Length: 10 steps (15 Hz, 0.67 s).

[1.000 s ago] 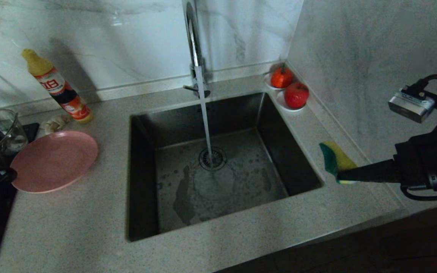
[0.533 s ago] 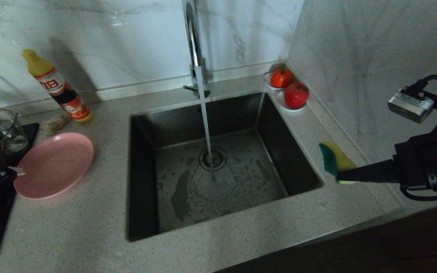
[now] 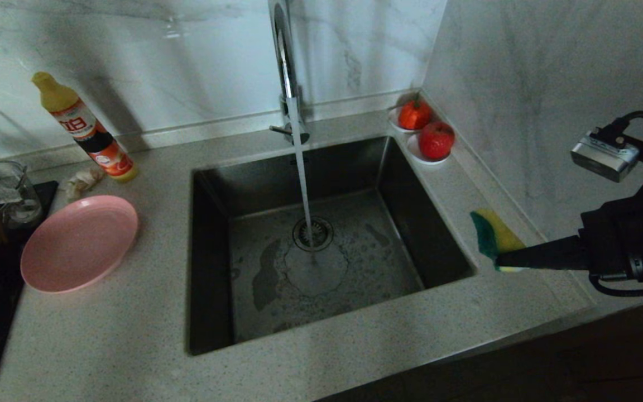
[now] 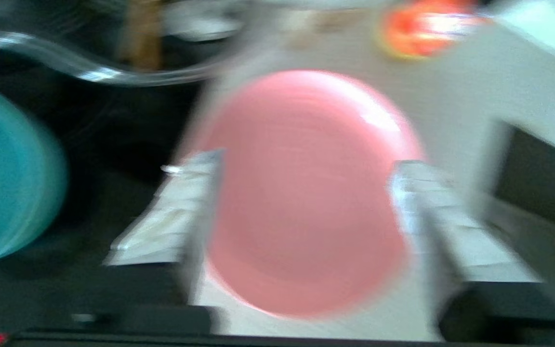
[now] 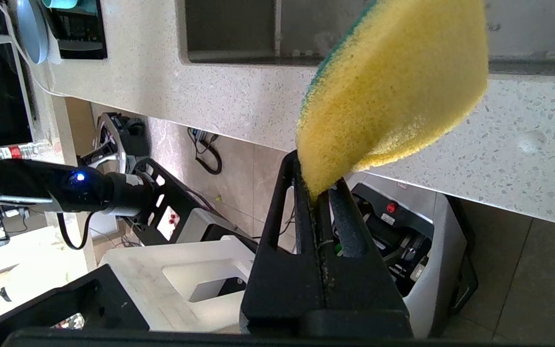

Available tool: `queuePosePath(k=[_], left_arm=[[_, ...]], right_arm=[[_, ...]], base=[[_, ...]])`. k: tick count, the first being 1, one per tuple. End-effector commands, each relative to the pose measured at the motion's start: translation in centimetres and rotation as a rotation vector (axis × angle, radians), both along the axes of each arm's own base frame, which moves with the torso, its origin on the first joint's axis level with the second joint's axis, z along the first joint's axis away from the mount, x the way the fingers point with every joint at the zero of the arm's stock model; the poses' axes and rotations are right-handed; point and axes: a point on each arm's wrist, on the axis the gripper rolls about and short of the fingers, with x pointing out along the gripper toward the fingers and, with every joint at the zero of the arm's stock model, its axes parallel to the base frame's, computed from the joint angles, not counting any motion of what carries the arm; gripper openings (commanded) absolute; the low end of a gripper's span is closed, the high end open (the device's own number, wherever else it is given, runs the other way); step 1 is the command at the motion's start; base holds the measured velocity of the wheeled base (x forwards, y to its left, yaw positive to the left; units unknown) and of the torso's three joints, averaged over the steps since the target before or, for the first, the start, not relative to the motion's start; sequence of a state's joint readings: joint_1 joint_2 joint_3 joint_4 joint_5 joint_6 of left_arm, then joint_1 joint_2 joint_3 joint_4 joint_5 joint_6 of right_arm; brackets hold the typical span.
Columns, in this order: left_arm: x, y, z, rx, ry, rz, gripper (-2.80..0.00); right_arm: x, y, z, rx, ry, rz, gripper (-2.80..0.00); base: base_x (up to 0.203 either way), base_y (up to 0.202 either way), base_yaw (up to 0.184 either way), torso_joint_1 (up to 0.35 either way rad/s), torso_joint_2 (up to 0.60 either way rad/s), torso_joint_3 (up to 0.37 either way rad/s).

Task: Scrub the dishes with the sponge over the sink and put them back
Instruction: Place the plate on the table

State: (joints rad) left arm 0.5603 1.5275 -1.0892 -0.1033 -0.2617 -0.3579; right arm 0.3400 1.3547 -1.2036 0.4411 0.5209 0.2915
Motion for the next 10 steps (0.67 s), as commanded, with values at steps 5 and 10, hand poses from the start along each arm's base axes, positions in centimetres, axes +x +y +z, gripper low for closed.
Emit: queuePosePath(k=[5, 10], left_arm=[[-0.1, -8.8, 5.7, 0.045, -0.078, -0.314, -2.80], [-3.3, -12.3, 4.4, 0.156, -0.058, -0.474, -2.80]], right_arm=[[0.0, 0.0, 0.1, 0.001, 0.002, -0.002, -2.80], [0.1, 0.0, -0.1, -0.015, 0.005, -0.022, -2.80]], base=[[0.000, 0.000, 0.000, 0.000, 0.00, 0.000], [0.000, 0.000, 0.000, 0.000, 0.00, 0.000]])
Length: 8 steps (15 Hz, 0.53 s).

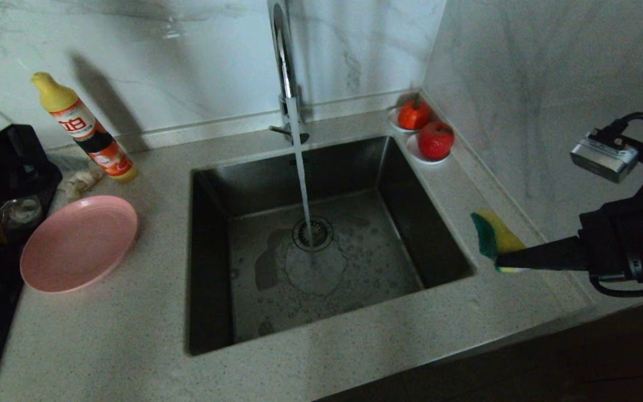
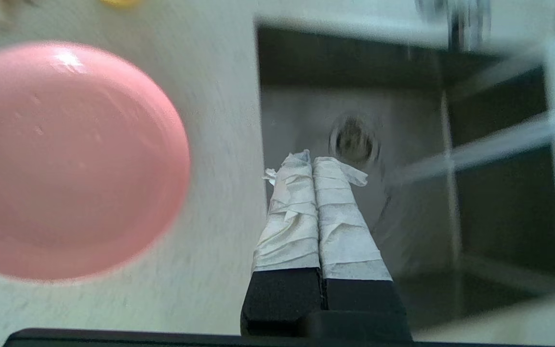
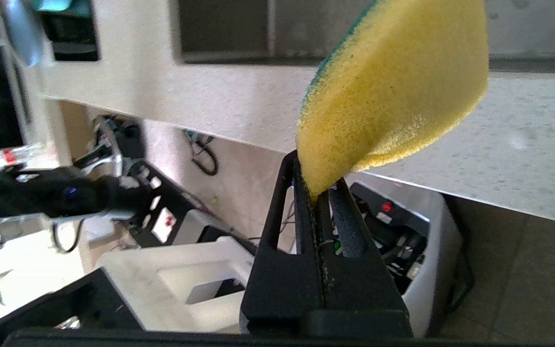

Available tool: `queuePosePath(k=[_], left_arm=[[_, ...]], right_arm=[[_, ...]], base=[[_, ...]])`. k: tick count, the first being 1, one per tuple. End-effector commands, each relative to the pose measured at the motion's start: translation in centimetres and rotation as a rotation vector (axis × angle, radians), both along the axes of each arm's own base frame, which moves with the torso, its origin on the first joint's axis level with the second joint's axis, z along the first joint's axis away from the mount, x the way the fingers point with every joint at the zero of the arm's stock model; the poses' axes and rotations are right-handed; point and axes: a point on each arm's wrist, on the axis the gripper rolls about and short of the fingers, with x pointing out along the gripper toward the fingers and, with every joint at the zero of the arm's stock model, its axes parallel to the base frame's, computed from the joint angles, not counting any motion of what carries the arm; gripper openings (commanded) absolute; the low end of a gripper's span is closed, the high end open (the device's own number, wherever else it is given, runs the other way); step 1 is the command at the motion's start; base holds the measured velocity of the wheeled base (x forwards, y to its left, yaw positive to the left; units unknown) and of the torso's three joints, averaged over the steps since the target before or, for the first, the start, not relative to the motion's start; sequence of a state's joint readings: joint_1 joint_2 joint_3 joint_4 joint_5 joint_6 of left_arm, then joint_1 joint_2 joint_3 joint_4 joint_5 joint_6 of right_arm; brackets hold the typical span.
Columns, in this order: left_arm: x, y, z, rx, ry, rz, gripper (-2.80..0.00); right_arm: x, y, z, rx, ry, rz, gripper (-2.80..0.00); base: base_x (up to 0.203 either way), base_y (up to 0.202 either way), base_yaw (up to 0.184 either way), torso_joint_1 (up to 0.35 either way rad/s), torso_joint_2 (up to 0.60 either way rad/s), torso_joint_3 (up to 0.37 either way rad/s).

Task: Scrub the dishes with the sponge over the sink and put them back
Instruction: Place the plate on the table

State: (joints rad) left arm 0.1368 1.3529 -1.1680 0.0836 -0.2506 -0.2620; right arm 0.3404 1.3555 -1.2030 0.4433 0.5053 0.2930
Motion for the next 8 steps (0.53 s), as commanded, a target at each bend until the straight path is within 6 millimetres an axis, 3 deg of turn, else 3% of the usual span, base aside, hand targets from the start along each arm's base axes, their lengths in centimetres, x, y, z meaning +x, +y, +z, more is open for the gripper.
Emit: queuePosePath(k=[1, 5, 8], left_arm=[[-2.3, -0.8, -0.4, 0.061, -0.019, -0.043, -2.80], [-5.3, -1.2, -1.6, 0.066, -0.017, -0.047, -2.80], [-5.4, -1.2, -3.5, 0.056, 0.044, -0.049, -2.80]], right_arm=[[0.2, 0.0, -0.2, -0.023, -0.001, -0.030, -2.80], [0.4, -0.1, -0.4, -0.108, -0.044, -0.073, -2.80], [0.4, -0.5, -1.2, -0.304, -0.114, -0.093, -2.80]], base=[[0.000, 0.000, 0.000, 0.000, 0.00, 0.000], [0.000, 0.000, 0.000, 0.000, 0.00, 0.000], [0.000, 0.000, 0.000, 0.000, 0.00, 0.000]])
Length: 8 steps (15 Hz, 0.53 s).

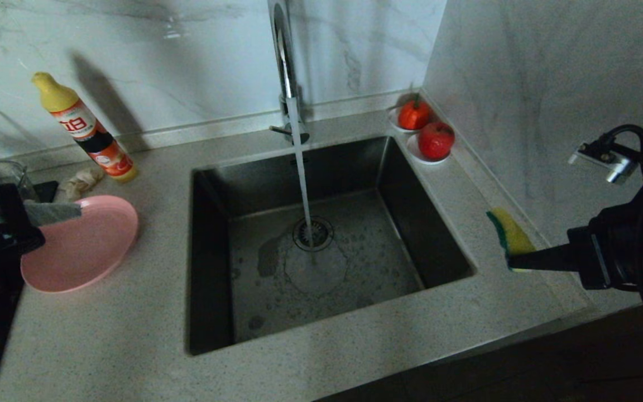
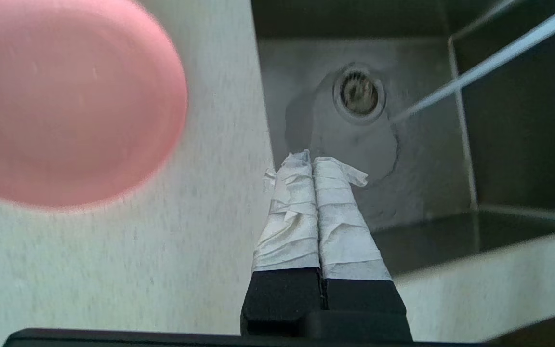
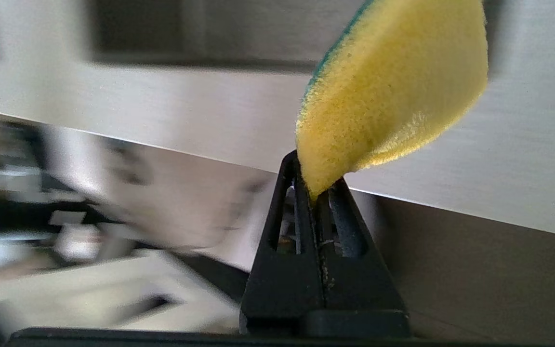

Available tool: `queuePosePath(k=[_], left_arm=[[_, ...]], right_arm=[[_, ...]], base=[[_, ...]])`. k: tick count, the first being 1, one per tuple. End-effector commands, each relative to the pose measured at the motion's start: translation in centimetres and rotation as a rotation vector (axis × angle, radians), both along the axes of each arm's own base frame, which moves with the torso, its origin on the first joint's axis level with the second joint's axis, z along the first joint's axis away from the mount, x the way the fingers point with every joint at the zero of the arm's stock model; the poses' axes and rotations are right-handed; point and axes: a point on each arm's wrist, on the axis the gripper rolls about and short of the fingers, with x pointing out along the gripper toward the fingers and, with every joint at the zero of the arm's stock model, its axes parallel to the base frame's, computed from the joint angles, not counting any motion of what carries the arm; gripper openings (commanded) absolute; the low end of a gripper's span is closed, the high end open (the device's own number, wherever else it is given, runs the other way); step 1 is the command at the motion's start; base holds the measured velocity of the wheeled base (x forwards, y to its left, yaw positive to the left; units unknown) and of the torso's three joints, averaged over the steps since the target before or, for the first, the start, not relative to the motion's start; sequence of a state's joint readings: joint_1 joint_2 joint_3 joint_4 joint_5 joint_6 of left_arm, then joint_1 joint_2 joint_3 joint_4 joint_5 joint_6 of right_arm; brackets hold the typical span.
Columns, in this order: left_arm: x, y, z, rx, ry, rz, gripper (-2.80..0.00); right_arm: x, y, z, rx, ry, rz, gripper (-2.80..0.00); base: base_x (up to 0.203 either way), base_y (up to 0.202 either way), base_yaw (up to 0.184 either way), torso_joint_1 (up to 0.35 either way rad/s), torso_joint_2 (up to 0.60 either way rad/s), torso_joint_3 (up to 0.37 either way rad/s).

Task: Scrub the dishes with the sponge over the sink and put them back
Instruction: Place the plate on the table, then put down the sponge

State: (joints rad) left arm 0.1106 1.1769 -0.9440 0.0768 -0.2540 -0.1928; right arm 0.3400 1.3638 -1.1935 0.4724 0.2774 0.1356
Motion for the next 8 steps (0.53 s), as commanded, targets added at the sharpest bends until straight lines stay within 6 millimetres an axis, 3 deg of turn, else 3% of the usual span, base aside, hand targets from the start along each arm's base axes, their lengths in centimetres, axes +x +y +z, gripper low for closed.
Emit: queuePosePath(k=[1, 4, 8], left_arm=[[-0.5, 0.0, -0.8, -0.005, 0.021, 0.000, -2.80], [-0.5, 0.0, -1.8, -0.011, 0.055, -0.001, -2.80], [-0.6, -0.1, -2.1, -0.012, 0.063, -0.001, -2.80]], right_arm=[[0.0, -0.2, -0.8, -0.126, -0.014, 0.006, -2.80], [-0.5, -0.7, -3.0, -0.393, -0.056, 0.045, -2.80], [-1.1, -2.2, -4.7, -0.579, -0.075, 0.125, -2.80]], base=[[0.000, 0.000, 0.000, 0.000, 0.00, 0.000], [0.000, 0.000, 0.000, 0.000, 0.00, 0.000], [0.000, 0.000, 0.000, 0.000, 0.00, 0.000]])
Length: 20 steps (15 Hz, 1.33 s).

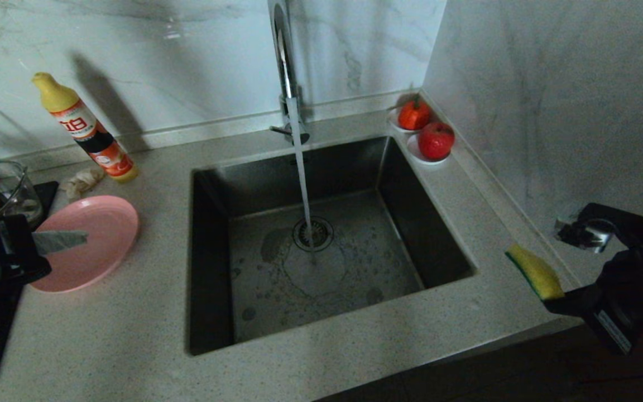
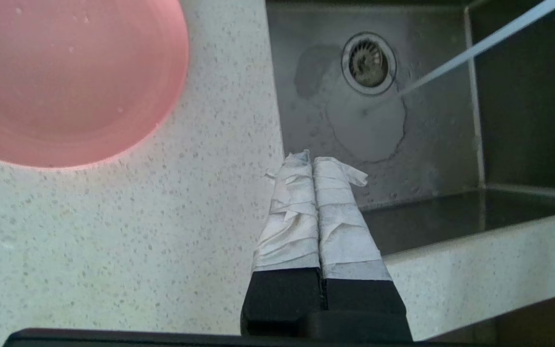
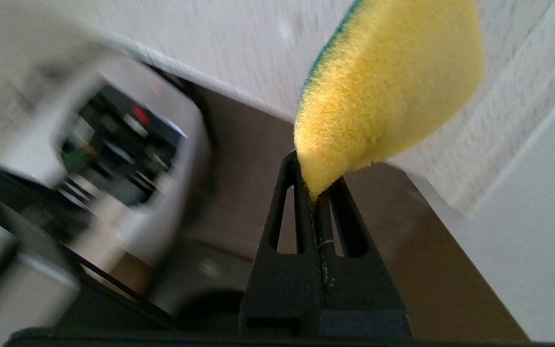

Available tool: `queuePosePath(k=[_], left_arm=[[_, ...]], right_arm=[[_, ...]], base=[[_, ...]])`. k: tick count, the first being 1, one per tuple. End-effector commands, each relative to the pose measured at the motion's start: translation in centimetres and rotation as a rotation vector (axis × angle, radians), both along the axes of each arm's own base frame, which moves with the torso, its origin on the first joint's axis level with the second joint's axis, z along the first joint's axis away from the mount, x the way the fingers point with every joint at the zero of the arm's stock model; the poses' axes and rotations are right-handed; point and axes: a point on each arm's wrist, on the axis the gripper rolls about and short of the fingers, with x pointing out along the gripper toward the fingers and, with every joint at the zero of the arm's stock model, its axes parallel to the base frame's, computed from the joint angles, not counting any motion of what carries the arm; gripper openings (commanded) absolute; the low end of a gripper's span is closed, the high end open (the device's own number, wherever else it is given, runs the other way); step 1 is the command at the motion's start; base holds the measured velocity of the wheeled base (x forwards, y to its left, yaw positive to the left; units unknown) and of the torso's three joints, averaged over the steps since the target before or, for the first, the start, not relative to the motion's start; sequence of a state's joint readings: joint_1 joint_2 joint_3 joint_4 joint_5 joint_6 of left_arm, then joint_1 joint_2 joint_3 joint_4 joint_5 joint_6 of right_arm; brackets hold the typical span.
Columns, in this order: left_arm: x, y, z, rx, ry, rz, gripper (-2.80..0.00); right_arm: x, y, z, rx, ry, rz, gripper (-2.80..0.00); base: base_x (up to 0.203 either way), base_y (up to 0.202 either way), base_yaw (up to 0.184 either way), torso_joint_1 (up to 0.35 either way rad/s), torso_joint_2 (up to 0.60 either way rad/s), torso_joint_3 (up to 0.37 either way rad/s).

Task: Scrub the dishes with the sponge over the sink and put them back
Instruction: Put down the sponge

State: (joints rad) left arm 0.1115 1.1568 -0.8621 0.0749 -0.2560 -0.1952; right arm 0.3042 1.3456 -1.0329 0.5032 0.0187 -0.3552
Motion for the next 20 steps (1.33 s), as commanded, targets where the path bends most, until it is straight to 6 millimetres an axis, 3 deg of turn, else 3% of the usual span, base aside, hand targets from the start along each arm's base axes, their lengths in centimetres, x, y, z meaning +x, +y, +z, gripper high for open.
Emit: queuePosePath(k=[1, 6, 11, 20], left_arm=[[0.0, 0.0, 0.0, -0.003, 0.001, 0.000, -2.80], [0.0, 0.0, 0.2, -0.006, -0.008, 0.001, -2.80], [-0.1, 0.0, 0.8, -0.003, -0.029, 0.003, -2.80], [0.3, 0.0, 1.3, -0.007, -0.040, 0.003, -2.80]], right_arm=[[-0.4, -1.0, -1.2, -0.079, 0.019, 0.030, -2.80], [0.2, -1.2, -4.4, -0.163, -0.005, 0.047, -2.80], [2.0, -0.6, -6.1, -0.209, 0.001, 0.071, -2.80], [5.5, -1.0, -7.0, -0.238, -0.031, 0.048, -2.80]], base=[[0.000, 0.000, 0.000, 0.000, 0.00, 0.000], [0.000, 0.000, 0.000, 0.000, 0.00, 0.000], [0.000, 0.000, 0.000, 0.000, 0.00, 0.000], [0.000, 0.000, 0.000, 0.000, 0.00, 0.000]])
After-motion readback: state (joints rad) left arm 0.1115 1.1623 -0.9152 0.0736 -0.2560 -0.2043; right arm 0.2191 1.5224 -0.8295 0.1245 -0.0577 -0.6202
